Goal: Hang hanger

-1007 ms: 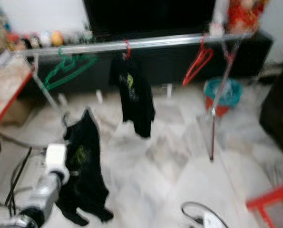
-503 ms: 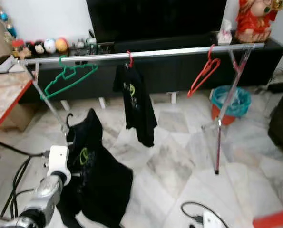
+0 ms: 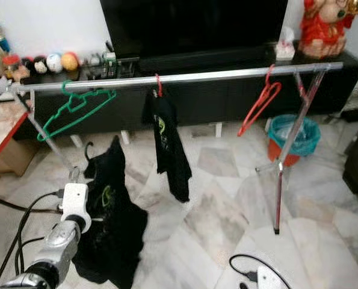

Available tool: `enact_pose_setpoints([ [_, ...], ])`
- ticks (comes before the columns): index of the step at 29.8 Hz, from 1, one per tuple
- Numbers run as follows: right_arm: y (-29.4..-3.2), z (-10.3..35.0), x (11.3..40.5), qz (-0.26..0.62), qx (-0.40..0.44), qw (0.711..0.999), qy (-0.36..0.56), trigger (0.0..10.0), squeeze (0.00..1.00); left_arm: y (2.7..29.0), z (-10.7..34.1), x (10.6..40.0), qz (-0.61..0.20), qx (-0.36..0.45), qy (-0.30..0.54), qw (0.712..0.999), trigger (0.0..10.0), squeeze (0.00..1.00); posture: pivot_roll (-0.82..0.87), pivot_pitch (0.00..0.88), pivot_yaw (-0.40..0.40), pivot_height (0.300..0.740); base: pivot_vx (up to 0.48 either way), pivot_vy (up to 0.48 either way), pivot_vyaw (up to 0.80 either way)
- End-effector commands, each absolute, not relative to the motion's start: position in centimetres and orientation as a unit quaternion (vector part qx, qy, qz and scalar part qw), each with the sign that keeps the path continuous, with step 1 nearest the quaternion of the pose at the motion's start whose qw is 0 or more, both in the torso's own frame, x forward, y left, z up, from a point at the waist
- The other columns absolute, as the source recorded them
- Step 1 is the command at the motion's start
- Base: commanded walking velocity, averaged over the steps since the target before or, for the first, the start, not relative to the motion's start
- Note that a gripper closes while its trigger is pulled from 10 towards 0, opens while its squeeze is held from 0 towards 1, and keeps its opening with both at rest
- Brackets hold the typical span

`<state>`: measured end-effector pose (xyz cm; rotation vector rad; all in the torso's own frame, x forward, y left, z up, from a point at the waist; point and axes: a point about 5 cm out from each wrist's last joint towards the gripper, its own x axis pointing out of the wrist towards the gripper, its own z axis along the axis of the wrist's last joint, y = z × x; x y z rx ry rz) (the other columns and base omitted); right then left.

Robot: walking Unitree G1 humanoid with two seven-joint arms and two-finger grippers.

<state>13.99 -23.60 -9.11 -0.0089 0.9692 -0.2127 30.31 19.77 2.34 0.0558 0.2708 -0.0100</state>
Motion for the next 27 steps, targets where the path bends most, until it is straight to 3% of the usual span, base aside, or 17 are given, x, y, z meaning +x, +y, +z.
enact_pose_setpoints([
  [1,-22.42,-9.36,14.09,-0.092,0.009,0.879,0.467,10.0,0.0,21.06,2.93,30.49,0.015,0.032,0.125,0.992,10.0,0.0,-0.05,0.001,0.071,0.74,0.266,0.0,0.0],
  [23,-22.5,-9.35,14.04,-0.104,0.02,0.88,0.464,10.0,0.0,20.55,2.88,30.56,0.006,0.016,0.125,0.992,10.0,0.0,-0.05,0.005,0.07,0.74,0.012,0.022,0.0],
  [27,-22.49,-9.37,14.02,-0.108,0.024,0.879,0.463,10.0,0.0,20.49,2.91,30.59,0.004,0.017,0.124,0.992,10.0,0.0,-0.05,0.005,0.071,0.74,0.0,0.269,-0.8],
])
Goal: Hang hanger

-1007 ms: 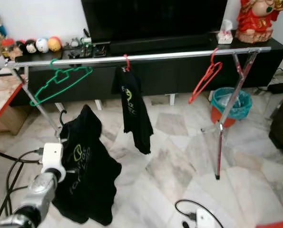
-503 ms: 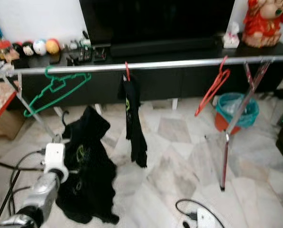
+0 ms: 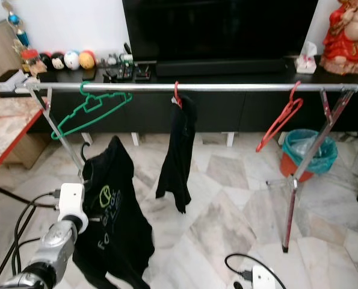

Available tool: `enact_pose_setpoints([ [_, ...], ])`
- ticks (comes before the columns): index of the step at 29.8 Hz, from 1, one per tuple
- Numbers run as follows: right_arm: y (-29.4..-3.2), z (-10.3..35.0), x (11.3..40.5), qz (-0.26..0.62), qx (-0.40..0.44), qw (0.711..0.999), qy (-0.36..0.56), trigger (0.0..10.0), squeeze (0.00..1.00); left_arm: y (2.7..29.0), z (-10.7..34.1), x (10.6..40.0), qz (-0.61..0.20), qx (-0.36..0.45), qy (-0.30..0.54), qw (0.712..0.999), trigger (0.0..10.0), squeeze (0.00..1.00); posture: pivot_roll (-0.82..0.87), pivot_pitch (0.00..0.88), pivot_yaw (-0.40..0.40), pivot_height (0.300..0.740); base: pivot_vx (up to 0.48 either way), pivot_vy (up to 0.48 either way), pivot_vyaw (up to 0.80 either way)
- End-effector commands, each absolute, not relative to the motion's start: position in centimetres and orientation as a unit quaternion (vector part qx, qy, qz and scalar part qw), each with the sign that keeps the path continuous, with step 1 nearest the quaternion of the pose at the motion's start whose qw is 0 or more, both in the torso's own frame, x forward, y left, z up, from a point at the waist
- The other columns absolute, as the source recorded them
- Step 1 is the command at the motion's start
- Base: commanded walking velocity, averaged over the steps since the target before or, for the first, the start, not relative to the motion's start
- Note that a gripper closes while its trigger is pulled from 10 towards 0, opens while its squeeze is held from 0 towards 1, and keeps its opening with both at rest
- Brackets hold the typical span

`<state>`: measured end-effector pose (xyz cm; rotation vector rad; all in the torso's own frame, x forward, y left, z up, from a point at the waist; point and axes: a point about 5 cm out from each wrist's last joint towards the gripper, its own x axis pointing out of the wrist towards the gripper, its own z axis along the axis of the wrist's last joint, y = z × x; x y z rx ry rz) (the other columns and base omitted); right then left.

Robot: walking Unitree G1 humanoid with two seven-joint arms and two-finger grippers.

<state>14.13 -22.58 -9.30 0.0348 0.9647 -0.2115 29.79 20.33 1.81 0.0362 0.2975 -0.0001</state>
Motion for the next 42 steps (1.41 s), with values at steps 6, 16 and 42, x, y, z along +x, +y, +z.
enact_pose_setpoints([
  [6,-22.5,-9.3,14.1,-0.109,0.022,0.882,0.458,10.0,0.0,20.4,3.0,30.6,0.002,0.017,0.123,0.992,10.0,0.0,-0.05,0.004,0.071,0.74,0.0,0.271,-0.13],
  [16,-22.4,-9.4,13.9,-0.112,0.024,0.88,0.461,10.0,0.0,20.4,3.1,30.8,-0.002,0.019,0.12,0.993,10.0,0.0,-0.04,0.0,0.074,0.74,0.0,0.27,0.0],
  [42,-22.2,-9.4,14.0,-0.108,0.026,0.881,0.459,10.0,0.0,19.3,4.2,31.6,-0.037,0.005,0.094,0.995,10.0,0.0,-0.04,0.002,0.077,0.74,0.0,0.083,-0.67],
])
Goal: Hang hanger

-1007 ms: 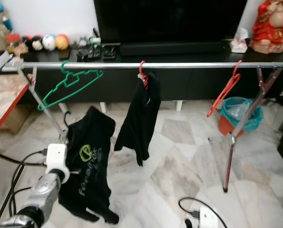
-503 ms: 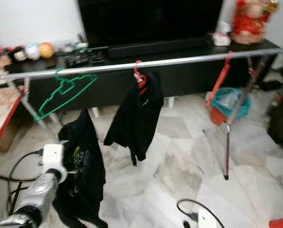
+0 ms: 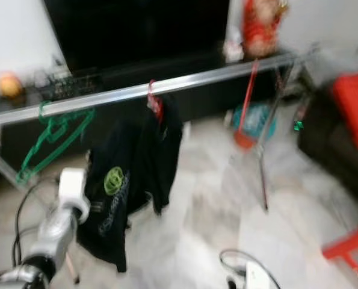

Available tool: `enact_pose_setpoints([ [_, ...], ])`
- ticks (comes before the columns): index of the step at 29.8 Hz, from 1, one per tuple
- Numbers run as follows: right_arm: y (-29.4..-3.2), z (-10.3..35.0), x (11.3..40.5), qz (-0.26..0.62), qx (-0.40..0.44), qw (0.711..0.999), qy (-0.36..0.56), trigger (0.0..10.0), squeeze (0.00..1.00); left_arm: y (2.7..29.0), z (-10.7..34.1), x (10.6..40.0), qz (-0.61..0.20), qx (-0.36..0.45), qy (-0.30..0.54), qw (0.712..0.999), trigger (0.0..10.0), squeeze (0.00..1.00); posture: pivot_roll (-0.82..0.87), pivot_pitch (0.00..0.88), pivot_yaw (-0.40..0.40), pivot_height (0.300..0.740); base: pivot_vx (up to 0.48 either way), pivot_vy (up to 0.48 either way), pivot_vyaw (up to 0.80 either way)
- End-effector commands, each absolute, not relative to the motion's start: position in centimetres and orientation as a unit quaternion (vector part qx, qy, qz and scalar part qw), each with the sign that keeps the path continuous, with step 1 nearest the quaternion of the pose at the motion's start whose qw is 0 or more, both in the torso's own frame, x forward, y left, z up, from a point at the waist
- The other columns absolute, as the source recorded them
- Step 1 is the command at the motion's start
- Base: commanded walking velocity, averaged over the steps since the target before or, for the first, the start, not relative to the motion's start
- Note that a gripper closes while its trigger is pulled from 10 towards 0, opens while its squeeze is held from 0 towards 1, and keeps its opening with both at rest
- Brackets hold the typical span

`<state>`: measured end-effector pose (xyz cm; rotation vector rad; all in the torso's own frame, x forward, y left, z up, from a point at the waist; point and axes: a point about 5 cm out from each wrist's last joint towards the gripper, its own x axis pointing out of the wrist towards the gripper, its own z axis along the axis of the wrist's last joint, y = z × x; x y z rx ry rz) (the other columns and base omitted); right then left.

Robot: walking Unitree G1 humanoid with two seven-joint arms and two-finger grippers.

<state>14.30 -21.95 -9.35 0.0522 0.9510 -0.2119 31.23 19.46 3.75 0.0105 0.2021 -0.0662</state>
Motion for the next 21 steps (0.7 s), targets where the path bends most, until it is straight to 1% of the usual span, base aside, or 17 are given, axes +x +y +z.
enact_pose_setpoints([
  [1,-22.21,-9.4,14.0,-0.108,0.025,0.881,0.459,10.0,0.0,19.26,4.15,31.56,-0.037,0.006,0.094,0.995,10.0,0.0,-0.04,0.002,0.077,0.74,0.0,0.0,0.0],
  [17,-22.21,-9.38,14.07,-0.101,0.019,0.882,0.46,10.0,0.0,19.22,4.21,31.7,-0.03,0.015,0.097,0.995,10.0,0.0,-0.04,0.003,0.075,0.74,0.0,0.0,0.0],
  [21,-22.21,-9.37,14.1,-0.096,0.012,0.882,0.461,10.0,0.0,19.44,4.21,31.74,-0.021,0.024,0.101,0.994,10.0,0.0,-0.04,0.003,0.075,0.74,0.246,0.0,0.0],
])
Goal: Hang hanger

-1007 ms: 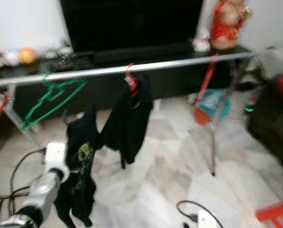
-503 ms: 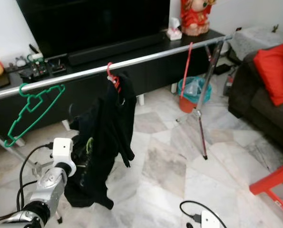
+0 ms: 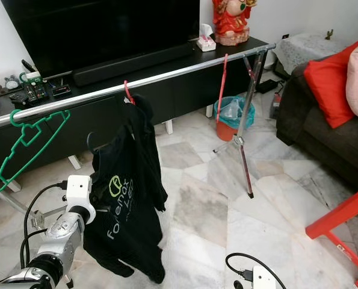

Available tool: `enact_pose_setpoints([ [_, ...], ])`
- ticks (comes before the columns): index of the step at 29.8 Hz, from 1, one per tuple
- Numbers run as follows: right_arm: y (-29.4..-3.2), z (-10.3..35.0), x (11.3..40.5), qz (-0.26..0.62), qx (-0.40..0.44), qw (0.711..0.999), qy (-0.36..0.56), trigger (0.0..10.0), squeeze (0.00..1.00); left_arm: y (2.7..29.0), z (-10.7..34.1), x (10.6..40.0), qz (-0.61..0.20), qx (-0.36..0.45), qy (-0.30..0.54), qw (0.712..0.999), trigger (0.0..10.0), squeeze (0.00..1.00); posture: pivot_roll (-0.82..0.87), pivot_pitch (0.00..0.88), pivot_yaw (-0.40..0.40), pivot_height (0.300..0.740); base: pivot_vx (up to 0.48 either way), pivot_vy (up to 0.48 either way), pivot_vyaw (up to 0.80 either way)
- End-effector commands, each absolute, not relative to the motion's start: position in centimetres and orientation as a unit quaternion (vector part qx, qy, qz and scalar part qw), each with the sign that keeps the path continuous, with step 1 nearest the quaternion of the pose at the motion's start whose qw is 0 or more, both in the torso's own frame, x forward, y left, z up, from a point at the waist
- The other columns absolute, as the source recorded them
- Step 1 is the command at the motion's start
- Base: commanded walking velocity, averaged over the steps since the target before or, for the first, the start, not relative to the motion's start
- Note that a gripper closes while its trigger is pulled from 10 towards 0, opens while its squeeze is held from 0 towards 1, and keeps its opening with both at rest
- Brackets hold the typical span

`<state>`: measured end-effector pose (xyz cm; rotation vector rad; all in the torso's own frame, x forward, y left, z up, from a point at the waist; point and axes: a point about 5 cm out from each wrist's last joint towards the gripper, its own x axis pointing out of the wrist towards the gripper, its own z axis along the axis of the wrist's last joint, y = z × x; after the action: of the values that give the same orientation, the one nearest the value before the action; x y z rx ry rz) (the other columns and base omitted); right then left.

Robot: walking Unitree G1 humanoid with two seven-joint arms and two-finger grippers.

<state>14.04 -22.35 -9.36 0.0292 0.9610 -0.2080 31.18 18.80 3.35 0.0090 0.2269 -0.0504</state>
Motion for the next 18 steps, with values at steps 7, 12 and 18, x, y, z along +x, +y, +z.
enact_pose_setpoints([
  [7,-22.21,-9.37,14.09,-0.096,0.014,0.882,0.461,10.0,0.0,19.63,4.18,31.73,-0.013,0.031,0.104,0.994,10.0,0.0,-0.04,0.003,0.074,0.74,0.249,0.0,0.0],
  [12,-22.21,-9.38,14.08,-0.096,0.014,0.882,0.461,10.0,0.0,19.63,4.22,31.77,-0.012,0.032,0.103,0.994,10.0,0.0,-0.04,0.003,0.074,0.74,0.269,0.0,0.0],
  [18,-22.22,-9.31,14.2,-0.087,-0.001,0.884,0.46,10.0,0.0,19.68,4.28,31.83,-0.007,0.035,0.103,0.994,10.0,0.0,-0.04,0.001,0.074,0.74,0.291,0.0,0.0],
])
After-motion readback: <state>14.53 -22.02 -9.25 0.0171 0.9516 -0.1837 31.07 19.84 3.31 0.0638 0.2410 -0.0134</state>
